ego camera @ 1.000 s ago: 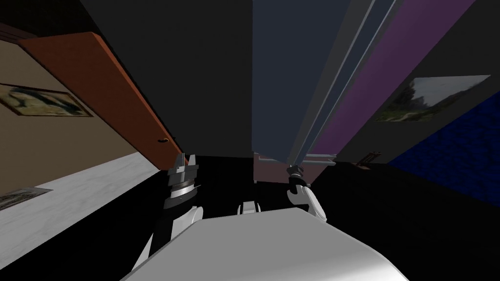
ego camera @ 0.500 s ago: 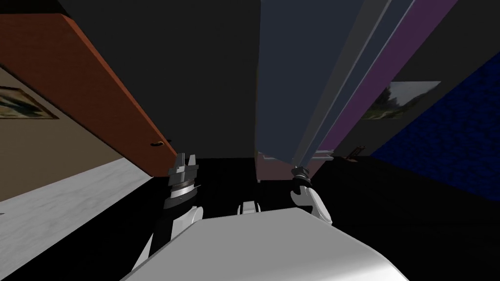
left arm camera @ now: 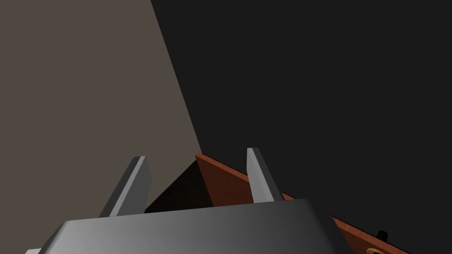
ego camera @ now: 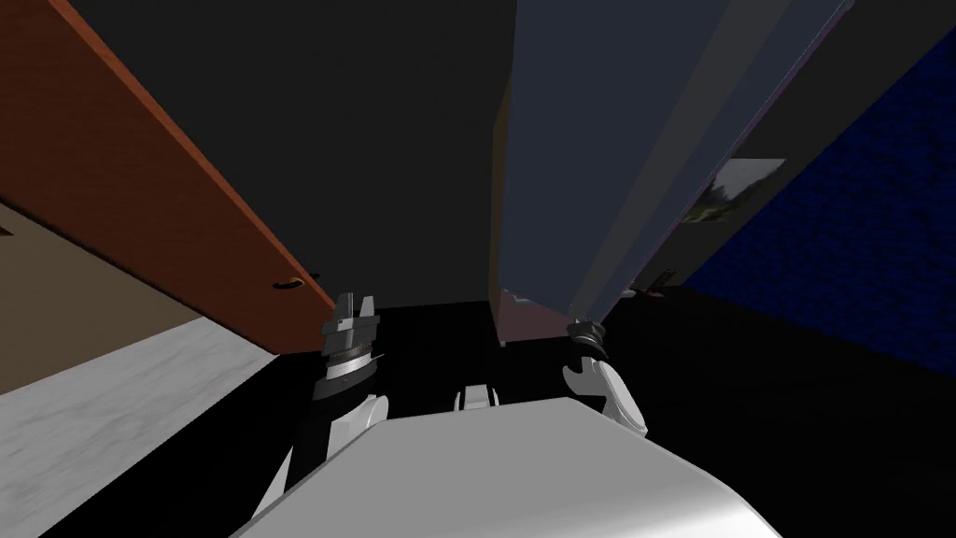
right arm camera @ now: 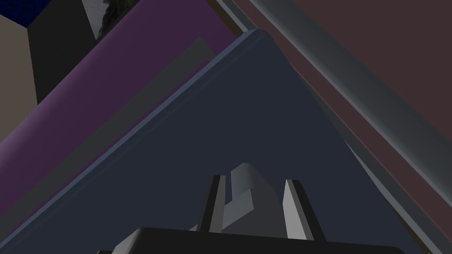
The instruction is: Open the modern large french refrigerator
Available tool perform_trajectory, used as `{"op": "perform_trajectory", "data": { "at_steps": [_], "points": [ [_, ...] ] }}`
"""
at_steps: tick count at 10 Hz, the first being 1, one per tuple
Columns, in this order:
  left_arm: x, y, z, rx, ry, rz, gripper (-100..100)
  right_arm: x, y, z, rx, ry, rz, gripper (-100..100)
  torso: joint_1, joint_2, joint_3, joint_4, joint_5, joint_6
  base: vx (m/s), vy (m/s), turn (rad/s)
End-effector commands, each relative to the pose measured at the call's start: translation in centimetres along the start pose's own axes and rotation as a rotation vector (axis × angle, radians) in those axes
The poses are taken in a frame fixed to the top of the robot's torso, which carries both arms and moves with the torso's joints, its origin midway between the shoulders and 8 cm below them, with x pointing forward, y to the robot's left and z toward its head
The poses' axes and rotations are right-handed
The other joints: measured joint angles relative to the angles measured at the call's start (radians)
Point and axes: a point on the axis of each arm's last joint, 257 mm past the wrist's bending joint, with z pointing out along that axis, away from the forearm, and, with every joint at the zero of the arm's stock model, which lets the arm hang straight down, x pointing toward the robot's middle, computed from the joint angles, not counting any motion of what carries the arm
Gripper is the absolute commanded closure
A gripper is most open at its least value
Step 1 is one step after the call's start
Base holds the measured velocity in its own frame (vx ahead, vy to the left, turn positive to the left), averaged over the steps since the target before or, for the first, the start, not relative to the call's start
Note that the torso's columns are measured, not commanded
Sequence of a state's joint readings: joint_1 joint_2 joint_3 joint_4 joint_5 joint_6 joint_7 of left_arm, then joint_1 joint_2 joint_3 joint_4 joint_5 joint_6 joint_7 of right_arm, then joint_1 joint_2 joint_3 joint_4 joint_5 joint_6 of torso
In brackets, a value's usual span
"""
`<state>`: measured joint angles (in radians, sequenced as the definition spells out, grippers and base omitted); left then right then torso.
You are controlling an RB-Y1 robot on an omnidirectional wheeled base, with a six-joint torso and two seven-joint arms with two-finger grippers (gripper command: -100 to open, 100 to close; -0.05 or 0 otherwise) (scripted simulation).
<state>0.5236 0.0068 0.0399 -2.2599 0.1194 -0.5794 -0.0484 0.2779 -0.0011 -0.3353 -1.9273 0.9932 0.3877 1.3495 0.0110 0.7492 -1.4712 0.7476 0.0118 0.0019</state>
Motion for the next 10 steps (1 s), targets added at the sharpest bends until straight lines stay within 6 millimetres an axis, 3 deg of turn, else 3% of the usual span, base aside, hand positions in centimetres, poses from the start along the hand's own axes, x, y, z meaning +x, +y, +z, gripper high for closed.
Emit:
{"op": "perform_trajectory", "data": {
  "at_steps": [1, 9, 10],
  "points": [
    [0.0, 0.0, 0.0, 0.000, 0.000, 0.000, 0, 1.2, -0.4, 0.0, 0.011, 0.028, 0.003, 100, -0.009, -0.001, 0.000, 0.000, -0.002, -0.002, 0.045, 0.125, -0.070],
    [0.0, 0.0, 0.0, 0.000, 0.000, 0.000, 0, 5.1, -5.5, 0.4, 0.132, 0.122, 0.021, 100, 0.003, -0.007, -0.004, -0.004, -0.001, -0.005, 0.073, 0.268, -0.132],
    [0.0, 0.0, 0.0, 0.000, 0.000, 0.000, 0, 4.9, -5.2, -0.1, 0.124, 0.148, 0.019, -100, 0.004, -0.004, -0.003, -0.003, 0.000, -0.004, -0.010, 0.103, 0.029]
  ]
}}
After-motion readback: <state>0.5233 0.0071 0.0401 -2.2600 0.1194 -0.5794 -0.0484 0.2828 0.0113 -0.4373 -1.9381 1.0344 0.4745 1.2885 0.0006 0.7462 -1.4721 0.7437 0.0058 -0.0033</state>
